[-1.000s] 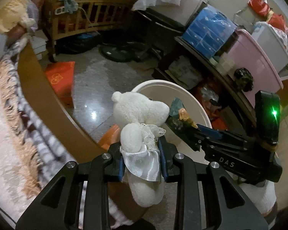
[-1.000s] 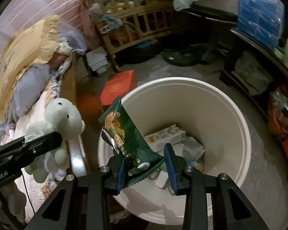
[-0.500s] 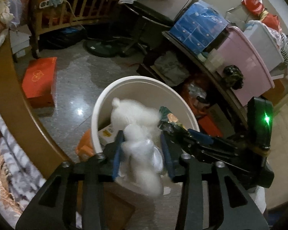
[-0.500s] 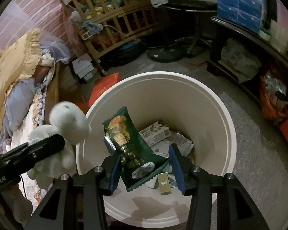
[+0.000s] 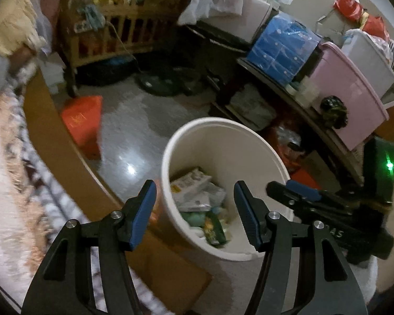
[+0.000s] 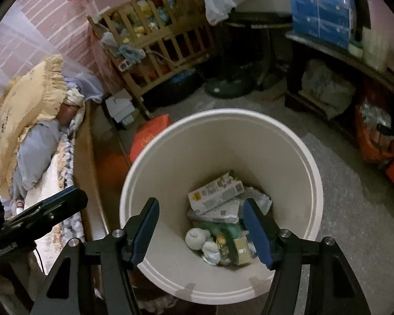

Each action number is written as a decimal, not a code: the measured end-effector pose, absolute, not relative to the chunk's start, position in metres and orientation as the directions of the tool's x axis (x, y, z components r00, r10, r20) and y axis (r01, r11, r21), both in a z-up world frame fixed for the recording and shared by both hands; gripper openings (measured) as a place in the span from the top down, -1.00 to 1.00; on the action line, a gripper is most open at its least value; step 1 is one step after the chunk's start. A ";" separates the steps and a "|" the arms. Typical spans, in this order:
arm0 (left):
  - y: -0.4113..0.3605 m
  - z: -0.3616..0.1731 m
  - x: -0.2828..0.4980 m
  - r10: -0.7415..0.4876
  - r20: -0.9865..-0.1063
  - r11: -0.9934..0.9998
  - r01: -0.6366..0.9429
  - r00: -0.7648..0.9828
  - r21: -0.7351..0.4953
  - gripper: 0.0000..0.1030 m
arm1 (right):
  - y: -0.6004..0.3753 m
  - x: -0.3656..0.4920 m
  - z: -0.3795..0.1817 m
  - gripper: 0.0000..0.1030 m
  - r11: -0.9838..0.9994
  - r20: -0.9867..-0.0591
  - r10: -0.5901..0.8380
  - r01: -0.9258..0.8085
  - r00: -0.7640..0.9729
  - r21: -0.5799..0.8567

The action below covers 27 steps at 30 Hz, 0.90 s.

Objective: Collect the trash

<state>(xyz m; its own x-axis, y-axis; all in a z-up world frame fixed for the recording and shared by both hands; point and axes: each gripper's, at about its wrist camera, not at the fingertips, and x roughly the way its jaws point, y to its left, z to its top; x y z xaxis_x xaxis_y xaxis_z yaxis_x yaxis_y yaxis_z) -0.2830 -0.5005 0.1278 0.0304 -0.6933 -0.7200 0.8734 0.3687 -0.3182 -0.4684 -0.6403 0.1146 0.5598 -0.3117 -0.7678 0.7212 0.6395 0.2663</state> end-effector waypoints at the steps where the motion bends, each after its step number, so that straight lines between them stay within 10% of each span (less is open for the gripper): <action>1: -0.497 0.130 -0.285 -0.697 -0.715 0.372 0.877 0.047 -0.305 -0.16 | -0.635 -0.468 0.119 -0.24 0.644 -0.757 -0.328 0.720 0.565 0.258; 27: -0.410 0.199 -0.307 -0.793 -0.515 0.450 0.882 0.325 -0.137 -0.16 | -0.554 -0.480 0.213 -0.45 0.679 -0.532 -0.563 0.721 0.632 0.137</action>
